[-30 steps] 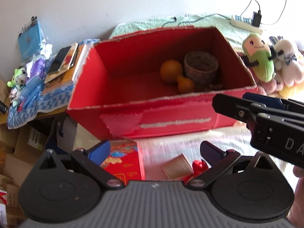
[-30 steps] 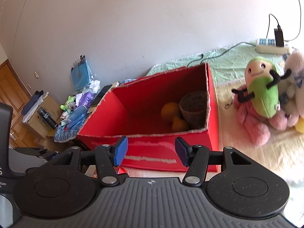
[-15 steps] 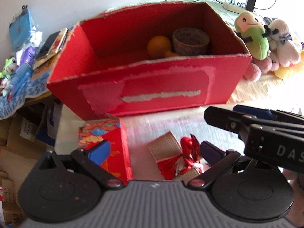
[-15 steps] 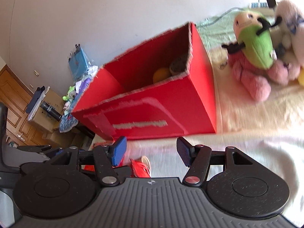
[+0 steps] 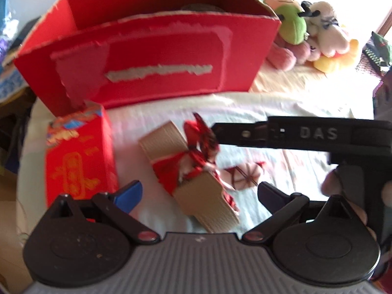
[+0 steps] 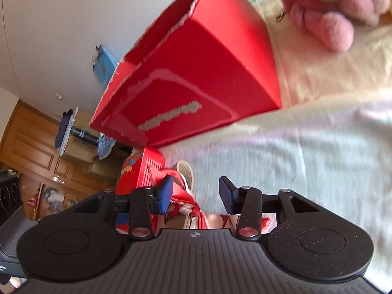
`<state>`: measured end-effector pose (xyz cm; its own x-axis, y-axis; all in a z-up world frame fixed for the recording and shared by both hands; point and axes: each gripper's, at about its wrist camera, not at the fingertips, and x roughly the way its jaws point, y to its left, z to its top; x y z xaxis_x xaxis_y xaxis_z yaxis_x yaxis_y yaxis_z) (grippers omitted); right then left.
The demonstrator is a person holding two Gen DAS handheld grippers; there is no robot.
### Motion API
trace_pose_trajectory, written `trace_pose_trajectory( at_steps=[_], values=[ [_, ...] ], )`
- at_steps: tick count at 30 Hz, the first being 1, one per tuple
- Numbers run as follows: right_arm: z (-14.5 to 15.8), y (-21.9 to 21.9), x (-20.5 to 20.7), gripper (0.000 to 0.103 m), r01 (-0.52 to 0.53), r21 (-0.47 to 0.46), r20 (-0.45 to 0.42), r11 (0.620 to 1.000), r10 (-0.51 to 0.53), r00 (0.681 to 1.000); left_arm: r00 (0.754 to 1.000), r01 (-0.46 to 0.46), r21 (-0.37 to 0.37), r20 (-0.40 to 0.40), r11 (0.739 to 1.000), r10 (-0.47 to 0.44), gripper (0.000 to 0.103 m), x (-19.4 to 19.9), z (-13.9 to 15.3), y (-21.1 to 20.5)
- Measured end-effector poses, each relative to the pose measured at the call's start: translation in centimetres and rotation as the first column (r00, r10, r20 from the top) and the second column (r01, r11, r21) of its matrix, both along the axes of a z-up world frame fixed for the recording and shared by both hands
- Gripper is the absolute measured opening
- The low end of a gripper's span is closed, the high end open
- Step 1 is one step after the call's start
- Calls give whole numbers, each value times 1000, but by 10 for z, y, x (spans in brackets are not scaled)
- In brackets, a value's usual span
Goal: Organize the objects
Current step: 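Grasp the beige strap with red ribbon with the right gripper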
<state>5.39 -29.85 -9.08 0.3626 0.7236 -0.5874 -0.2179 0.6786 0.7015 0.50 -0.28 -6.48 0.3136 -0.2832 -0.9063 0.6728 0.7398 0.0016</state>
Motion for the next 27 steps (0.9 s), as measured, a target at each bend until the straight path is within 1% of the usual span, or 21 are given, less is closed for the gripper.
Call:
trace_pose_trajectory(
  at_steps=[5,9,13,18,23,27],
  values=[
    [-8,0,0,38,-38,30,-18,999,39,999,999,-15,-31,-39,999,13,98,0,-11,3],
    [-15,-1,3,37,-62,63,-42,996,65,997,997,-29,-48,-71,998,25,94,2,-17,5],
    [-22,1,7,37,-86,101,-79,991,94,992,996,-29,-63,-87,998,24,90,5,-18,5],
    [-26,8,8,37,-126,120,-109,985,139,984,996,-22,-69,-90,997,16,85,8,-22,3],
    [-27,12,8,38,-171,130,-122,977,186,975,995,-31,-82,-100,996,23,85,15,-29,4],
    [-30,8,10,37,-175,156,-148,972,199,969,997,-25,-82,-76,996,18,85,15,-30,4]
  ],
)
